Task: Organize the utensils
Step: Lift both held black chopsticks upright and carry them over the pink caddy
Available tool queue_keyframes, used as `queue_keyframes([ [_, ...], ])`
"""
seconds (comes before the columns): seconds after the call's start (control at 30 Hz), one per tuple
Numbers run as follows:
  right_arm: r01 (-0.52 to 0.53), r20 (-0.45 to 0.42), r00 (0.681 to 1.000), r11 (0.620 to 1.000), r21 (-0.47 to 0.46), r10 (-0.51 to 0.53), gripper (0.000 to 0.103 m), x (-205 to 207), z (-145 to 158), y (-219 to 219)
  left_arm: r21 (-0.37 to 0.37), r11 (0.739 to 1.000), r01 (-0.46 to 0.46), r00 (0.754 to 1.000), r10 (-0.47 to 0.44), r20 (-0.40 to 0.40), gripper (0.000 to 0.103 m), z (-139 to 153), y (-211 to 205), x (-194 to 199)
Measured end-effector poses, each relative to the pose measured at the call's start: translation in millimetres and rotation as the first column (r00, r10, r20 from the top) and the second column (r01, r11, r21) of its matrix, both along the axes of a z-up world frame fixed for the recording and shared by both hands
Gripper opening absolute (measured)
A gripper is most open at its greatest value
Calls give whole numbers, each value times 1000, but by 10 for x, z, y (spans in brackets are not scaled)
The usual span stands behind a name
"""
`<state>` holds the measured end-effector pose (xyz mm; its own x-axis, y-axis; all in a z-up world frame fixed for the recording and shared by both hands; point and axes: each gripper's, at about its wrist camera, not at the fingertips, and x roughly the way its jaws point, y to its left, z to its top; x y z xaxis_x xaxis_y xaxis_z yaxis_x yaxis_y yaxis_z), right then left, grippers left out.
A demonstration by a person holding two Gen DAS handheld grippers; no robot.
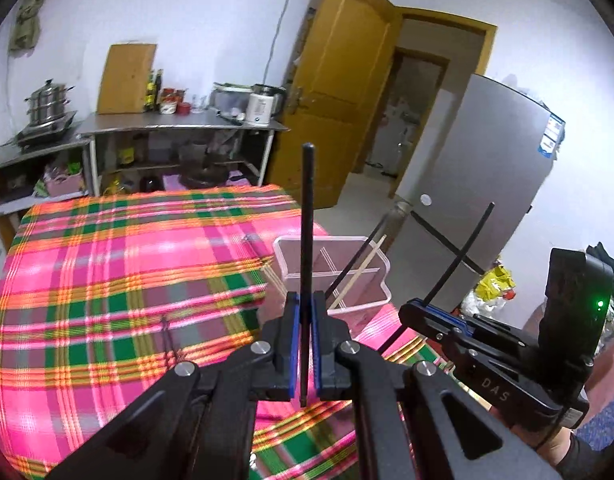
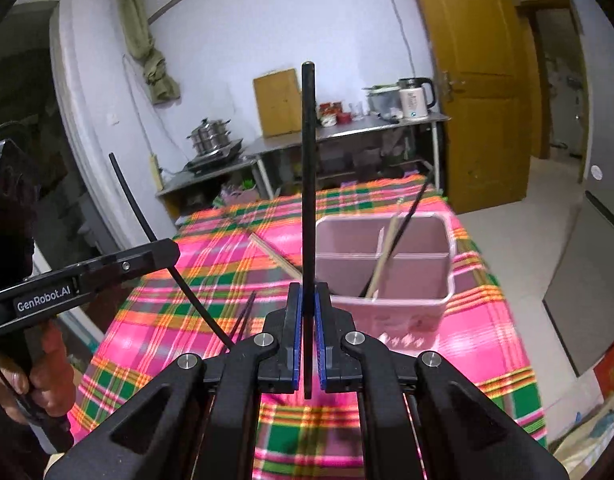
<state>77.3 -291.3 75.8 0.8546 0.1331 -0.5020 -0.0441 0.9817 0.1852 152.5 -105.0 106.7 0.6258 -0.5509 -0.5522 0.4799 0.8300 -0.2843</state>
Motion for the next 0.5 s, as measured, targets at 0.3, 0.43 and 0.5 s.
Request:
queue_keyframes([
  [0.3, 72, 102, 992, 997, 28, -75, 6, 151, 417, -329, -37, 999, 16, 998, -14, 60, 6, 397, -243, 338],
  [0.43, 89, 119, 988, 995, 39, -93, 6, 300, 479, -417, -33, 999, 17, 997, -14, 78, 6, 441, -362, 481],
  [0.5, 94, 119, 988, 995, 39, -98, 6, 367, 471, -432, -27, 1000, 17, 997, -15, 82, 6, 422, -412, 542],
])
